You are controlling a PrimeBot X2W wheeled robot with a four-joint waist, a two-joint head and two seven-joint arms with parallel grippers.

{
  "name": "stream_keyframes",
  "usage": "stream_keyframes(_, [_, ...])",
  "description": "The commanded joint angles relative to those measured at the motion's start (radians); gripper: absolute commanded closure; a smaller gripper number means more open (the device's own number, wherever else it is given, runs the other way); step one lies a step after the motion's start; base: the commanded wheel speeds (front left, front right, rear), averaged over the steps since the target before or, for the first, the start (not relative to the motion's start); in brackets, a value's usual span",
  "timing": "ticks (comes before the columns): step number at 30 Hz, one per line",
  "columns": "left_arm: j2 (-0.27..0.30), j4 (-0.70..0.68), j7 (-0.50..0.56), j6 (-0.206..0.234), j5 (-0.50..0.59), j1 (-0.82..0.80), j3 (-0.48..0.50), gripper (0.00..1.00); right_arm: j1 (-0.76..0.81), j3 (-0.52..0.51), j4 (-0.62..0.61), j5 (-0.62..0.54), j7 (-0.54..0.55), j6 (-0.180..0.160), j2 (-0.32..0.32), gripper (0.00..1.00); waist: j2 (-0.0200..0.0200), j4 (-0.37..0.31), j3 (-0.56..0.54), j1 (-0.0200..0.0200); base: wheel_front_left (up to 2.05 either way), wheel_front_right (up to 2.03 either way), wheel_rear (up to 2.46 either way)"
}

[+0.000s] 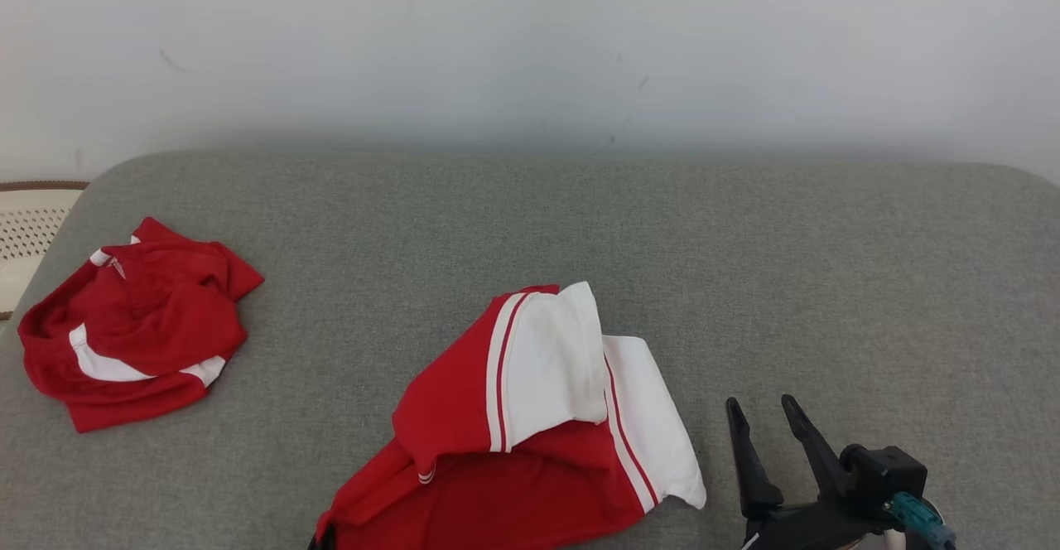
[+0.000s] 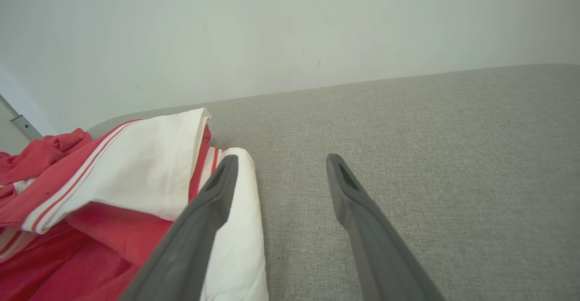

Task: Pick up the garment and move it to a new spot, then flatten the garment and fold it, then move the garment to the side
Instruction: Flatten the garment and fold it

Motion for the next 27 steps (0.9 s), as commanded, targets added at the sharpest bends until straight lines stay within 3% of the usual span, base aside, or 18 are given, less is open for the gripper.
stream_keyframes(1, [0.001,0.012,-0.006,-0.001,-0.003,0.009,0.003,1.00,0.001,0.002,0.003,0.003,0.004,0.000,-0.004,0.00,0.0000,0.001,0.000,0.0000,0.00,0.00,0.00])
stream_keyframes(2, [0.001,0.016,-0.006,-0.001,-0.002,0.005,0.001,0.80,0.003,0.000,0.004,0.002,0.004,0.000,-0.005,0.00,0.0000,0.004,0.001,0.0000,0.00,0.00,0.00])
stream_keyframes(3, [0.000,0.007,-0.006,0.002,0.002,-0.002,0.005,0.47,0.004,0.000,0.004,0.002,0.004,0.000,-0.006,0.00,0.0000,0.006,0.001,0.0000,0.00,0.00,0.00])
stream_keyframes(4, [0.000,-0.003,-0.006,0.006,0.006,-0.006,0.009,0.00,0.005,-0.002,0.005,0.002,0.005,0.000,-0.007,0.00,0.0000,0.009,0.001,0.0000,0.00,0.00,0.00])
stream_keyframes(18, [-0.010,-0.264,-0.006,0.017,0.061,0.064,0.088,0.00,-0.008,-0.005,0.020,0.006,0.030,0.000,-0.021,0.00,0.0000,0.051,-0.014,0.0000,0.00,0.00,0.00])
stream_keyframes(27, [-0.012,-0.330,-0.006,0.020,0.096,0.078,0.089,0.00,-0.071,0.035,0.123,0.036,0.107,0.000,-0.044,0.00,0.0000,0.073,-0.023,0.0000,0.00,0.00,0.00])
